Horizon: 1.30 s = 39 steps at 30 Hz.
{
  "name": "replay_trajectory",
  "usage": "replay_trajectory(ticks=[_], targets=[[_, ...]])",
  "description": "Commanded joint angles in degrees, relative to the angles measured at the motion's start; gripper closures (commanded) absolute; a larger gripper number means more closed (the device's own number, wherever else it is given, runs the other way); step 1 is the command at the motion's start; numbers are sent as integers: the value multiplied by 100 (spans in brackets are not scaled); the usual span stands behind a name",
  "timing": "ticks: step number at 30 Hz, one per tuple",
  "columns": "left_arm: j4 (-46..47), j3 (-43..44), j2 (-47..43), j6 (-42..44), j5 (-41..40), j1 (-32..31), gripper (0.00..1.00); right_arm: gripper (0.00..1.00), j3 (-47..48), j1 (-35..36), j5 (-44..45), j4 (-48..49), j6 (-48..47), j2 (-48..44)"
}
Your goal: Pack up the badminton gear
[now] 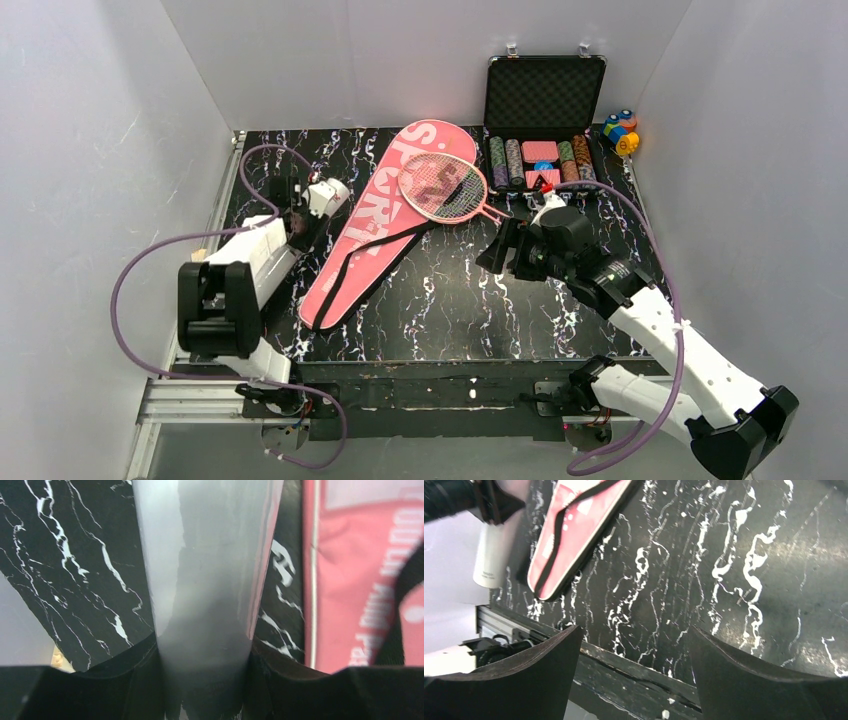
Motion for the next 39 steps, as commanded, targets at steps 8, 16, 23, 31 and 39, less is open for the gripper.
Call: replay_trajectory(ticks=[8, 16, 23, 31, 39], targets=[[-22, 1175, 1230, -520, -511, 0, 63, 13, -8, -68, 552, -539, -139, 122], [-29, 1116, 1296, -514, -228, 3, 13, 12, 586, -541, 553, -707, -587, 884], [-448, 1179, 134, -694, 368, 2, 2, 12, 1696, -1299, 638, -787, -1407, 2207], [-1398, 1426, -813, -1319, 1411, -393, 2, 11, 3347, -1513, 1194, -1295, -2785, 4481], [-730, 503, -845, -1459, 1059, -1770, 2, 12, 3891, -1504, 1291, -1168, -3666, 5595]])
